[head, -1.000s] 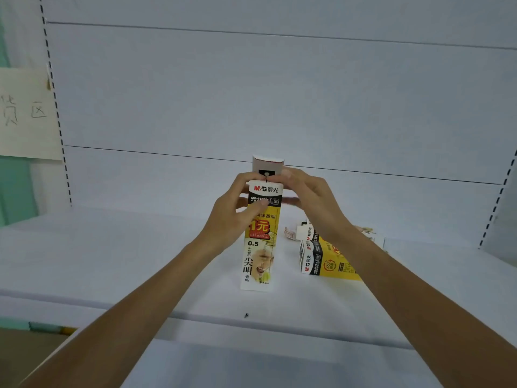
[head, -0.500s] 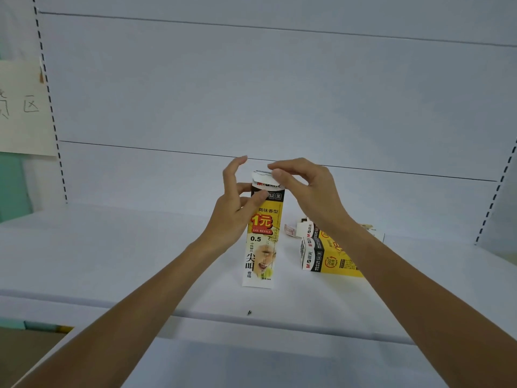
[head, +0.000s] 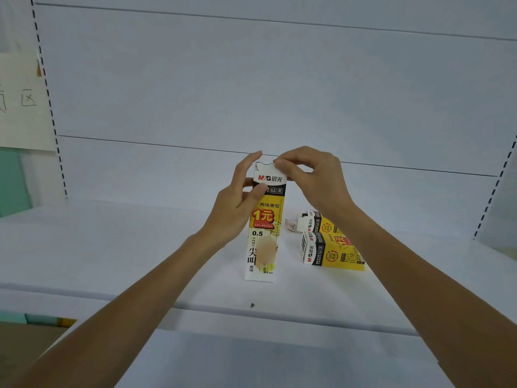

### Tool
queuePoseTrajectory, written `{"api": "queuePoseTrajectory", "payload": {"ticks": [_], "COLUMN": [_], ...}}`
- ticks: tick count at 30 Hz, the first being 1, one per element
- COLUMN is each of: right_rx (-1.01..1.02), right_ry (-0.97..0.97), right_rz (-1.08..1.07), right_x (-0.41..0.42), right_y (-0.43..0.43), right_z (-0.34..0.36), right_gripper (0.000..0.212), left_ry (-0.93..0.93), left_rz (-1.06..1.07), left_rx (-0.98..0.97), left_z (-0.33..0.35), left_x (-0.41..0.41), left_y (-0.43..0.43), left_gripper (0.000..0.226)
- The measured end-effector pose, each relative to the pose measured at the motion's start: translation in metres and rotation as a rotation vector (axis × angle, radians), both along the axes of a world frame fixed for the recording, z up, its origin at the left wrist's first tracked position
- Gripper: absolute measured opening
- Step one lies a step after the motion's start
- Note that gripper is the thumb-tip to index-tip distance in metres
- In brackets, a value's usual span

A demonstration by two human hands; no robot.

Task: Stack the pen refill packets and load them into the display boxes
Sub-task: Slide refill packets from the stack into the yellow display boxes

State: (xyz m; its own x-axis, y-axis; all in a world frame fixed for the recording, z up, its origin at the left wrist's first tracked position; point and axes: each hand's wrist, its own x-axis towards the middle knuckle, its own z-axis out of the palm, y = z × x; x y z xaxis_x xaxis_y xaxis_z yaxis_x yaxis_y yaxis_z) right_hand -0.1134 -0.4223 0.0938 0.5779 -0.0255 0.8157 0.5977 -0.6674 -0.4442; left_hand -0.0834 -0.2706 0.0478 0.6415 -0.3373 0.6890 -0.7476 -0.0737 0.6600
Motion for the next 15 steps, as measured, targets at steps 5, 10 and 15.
{"api": "queuePoseTrajectory", "payload": {"ticks": [5, 10, 15], "right_rx": [-0.029, -0.018, 0.044], "right_ry": [-0.02, -0.052, 0.01], "right_rz": [-0.008, -0.037, 0.07], "right_x": [-0.003, -0.002, -0.003], "right_y": [0.002, 0.01, 0.008], "right_z": [-0.003, -0.012, -0.023], "right_gripper": [0.011, 0.011, 0.008], "left_ry": [-0.029, -0.032, -0.032], "left_rz": [0.039, 0.073, 0.094], "left_rx": [-0.002, -0.024, -0.076], "left_z": [-0.002, -0.002, -0.002], "left_x": [0.0, 0.001, 0.0], "left_y": [-0.002, -0.005, -0.007], "left_gripper": [0.033, 0.034, 0.021]}}
